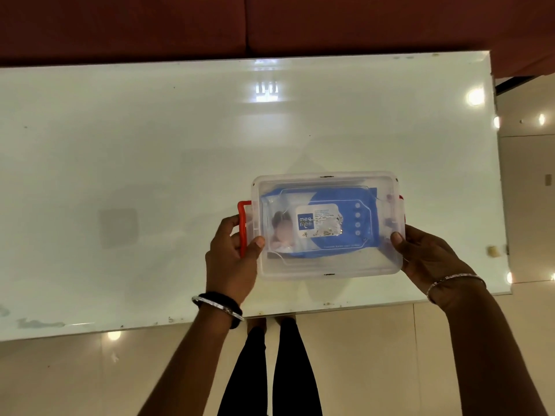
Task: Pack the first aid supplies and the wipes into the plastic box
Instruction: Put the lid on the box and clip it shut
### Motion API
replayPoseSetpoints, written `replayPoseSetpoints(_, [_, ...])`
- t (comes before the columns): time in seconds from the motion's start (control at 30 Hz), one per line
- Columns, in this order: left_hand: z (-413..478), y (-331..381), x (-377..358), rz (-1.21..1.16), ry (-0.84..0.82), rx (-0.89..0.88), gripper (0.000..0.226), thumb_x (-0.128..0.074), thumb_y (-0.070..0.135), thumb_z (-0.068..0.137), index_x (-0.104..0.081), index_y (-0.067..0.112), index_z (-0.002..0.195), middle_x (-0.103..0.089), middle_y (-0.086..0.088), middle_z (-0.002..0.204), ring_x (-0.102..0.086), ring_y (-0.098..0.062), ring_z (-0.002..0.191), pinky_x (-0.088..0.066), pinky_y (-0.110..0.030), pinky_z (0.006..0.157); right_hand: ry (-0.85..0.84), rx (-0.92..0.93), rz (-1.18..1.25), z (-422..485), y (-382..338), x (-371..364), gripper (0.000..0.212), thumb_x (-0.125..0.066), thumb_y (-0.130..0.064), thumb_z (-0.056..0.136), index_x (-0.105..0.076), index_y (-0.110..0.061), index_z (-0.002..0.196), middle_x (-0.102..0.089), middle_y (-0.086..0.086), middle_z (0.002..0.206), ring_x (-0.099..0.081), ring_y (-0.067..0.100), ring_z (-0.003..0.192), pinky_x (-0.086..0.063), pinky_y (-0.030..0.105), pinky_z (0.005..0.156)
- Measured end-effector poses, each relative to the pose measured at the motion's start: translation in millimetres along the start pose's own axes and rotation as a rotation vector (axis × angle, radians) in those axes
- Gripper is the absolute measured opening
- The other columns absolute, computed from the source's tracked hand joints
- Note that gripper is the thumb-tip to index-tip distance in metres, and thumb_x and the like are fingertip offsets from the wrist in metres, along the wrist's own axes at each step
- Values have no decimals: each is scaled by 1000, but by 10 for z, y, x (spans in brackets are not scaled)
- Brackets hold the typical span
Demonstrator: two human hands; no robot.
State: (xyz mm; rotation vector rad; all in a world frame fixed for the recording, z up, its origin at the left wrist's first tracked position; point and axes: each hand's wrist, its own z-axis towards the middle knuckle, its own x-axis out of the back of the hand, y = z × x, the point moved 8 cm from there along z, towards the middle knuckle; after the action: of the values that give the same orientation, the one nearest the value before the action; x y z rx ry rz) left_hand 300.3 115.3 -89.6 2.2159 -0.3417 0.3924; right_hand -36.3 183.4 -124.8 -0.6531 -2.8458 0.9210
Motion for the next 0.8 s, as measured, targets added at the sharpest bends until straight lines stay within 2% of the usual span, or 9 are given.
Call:
replayPoseSetpoints(0.07, [-78,107,1,114,78,-92,41,-67,20,87,-53,20,125,-70,0,99,-67,-16,82,-52,-21,75,18,-5,11,-3,-4,3,26,-55,-6,92,-64,-11,117,-68,11,119,-63,26,110,-59,31,85])
replayPoseSetpoints(0.13, [-121,158,-2,196,132,-127,47,-64,22,89,-50,17,134,-70,-4,112,-68,-22,93,-52,-26,82,35,3,2,-19,-11,6,27,-54,-6,93,-63,-10,118,-67,11,120,-63,26,110,-60,31,83])
replayPoseSetpoints(0.2, [-163,202,-13,267,176,-153,51,-62,20,91,-46,16,139,-68,-7,121,-68,-28,102,-52,-34,90,56,9,-14,-42,-19,11,36,-55,-7,92,-57,-5,128,-66,12,123,-62,27,113,-58,35,86])
replayPoseSetpoints(0.27, [-221,251,-55,348,203,-199,51,-58,18,93,-42,16,142,-70,-9,116,-69,-32,96,-53,-39,87,75,16,-28,-63,-33,6,42,-57,-8,90,-55,-5,133,-65,12,125,-61,29,115,-57,37,88])
replayPoseSetpoints(0.43, [-298,276,-171,534,223,-204,55,-45,22,98,-27,18,150,-70,-11,111,-70,-30,87,-55,-39,78,80,54,1,-131,-96,-50,33,-61,-7,86,-63,-16,118,-71,4,115,-66,24,107,-60,33,83])
replayPoseSetpoints(0.57, [-330,308,-175,537,224,-245,57,-45,18,97,-26,17,151,-71,-15,101,-68,-34,78,-54,-38,68,80,142,-83,-201,-165,-135,39,-67,-17,78,-64,-23,116,-75,-1,110,-72,17,100,-60,32,86])
replayPoseSetpoints(0.7, [-336,322,-125,502,209,-253,55,-47,17,97,-29,15,149,-71,-17,86,-66,-35,68,-54,-39,66,189,226,-160,-246,-179,-145,31,-65,-5,89,-66,-28,110,-75,-8,102,-73,9,91,-57,27,81])
replayPoseSetpoints(0.77, [-339,339,-110,484,202,-256,55,-48,17,97,-31,14,149,-71,-16,83,-65,-32,65,-55,-38,67,269,252,-273,-271,-193,-137,29,-65,-5,90,-68,-25,111,-75,-5,101,-72,18,96,-56,33,86])
replayPoseSetpoints(0.8, [-341,345,-107,477,198,-258,55,-49,17,96,-31,13,148,-71,-15,82,-65,-31,64,-55,-38,67,317,270,-365,-288,-210,-144,32,-64,-6,91,-67,-21,118,-75,-1,105,-70,23,100,-54,37,92])
